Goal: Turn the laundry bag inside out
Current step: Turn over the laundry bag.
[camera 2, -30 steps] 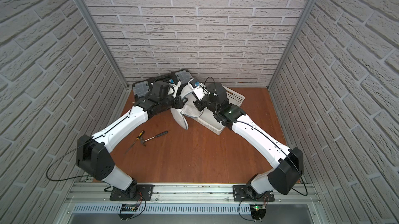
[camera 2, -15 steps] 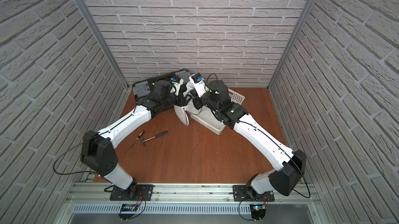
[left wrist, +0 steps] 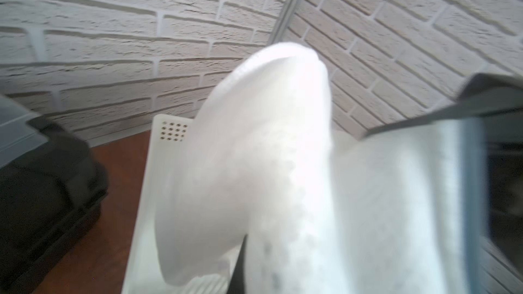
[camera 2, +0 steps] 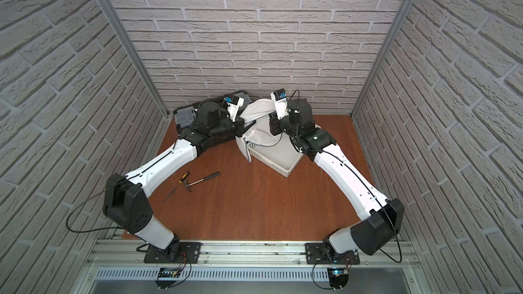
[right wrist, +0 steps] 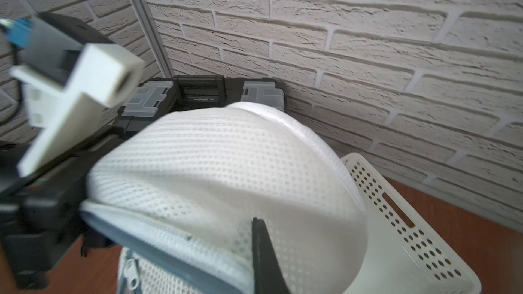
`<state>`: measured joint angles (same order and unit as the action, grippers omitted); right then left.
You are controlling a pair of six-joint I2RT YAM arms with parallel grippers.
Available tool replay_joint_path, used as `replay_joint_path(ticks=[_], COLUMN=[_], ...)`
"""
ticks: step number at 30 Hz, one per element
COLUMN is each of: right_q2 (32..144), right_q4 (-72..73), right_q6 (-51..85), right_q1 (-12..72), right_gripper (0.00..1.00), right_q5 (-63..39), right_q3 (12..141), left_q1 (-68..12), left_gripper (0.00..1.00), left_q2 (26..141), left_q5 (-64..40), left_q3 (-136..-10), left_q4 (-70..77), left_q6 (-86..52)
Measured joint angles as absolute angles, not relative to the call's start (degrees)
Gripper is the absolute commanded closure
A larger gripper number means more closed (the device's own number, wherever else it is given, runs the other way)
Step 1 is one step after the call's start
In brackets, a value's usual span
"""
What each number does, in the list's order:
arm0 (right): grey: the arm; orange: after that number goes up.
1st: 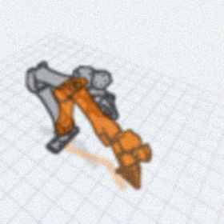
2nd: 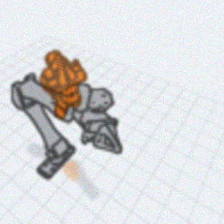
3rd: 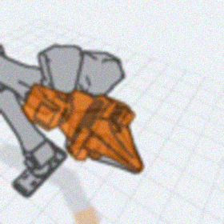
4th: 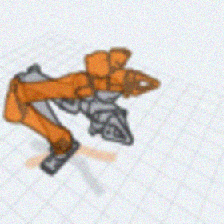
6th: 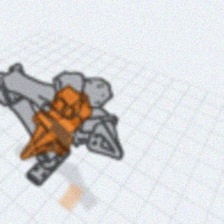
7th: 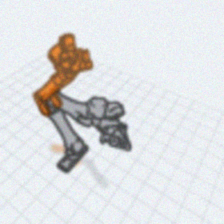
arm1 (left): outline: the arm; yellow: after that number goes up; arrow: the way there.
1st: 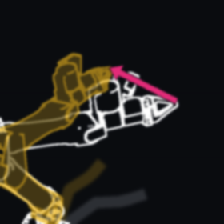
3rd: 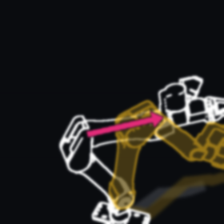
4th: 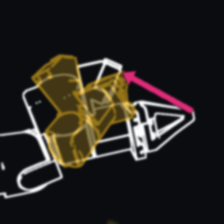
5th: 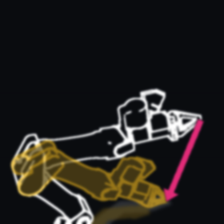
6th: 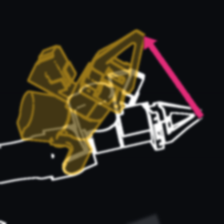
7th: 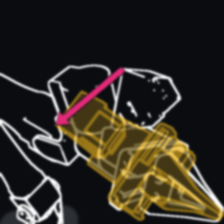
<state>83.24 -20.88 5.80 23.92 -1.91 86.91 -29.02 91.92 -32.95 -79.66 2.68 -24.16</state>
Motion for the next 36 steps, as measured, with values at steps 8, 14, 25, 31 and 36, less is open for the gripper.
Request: replay_joint_path(ticks=[8, 14, 25, 31, 36], right_q2=[88.4, 91.6, 97.3, 97.8, 95.7], right_q4=[-23.9, -25.0, -29.1, -27.3, -24.9], right_q6=[8.8, 9.7, 8.6, 11.7, 15.2], right_q1=[22.3, 22.3, 16.4, 16.8, 13.1], right_gripper=[0.97, 0.97, 0.59, 0.34, 0.12], right_q5=[-9.3, -13.5, -17.0, -22.0, -28.8], right_q3=[94.8, 97.0, 100.1, 98.0, 94.6], left_q1=[-31.3, -30.9, -32.9, -34.0, -34.1], left_gripper=[1.0, 1.0, 1.0, 1.0, 1.0], left_q2=[91.4, 91.4, 91.5, 92.7, 92.2], left_q5=[-49.8, -54.2, -61.1, -63.8, -63.7], left_q3=[-80.5, -81.6, -86.8, -91.7, -90.7], left_q4=[8.6, 9.1, 11.8, 9.0, 11.6], left_q6=[-29.1, -33.1, -39.3, -39.1, -37.5])
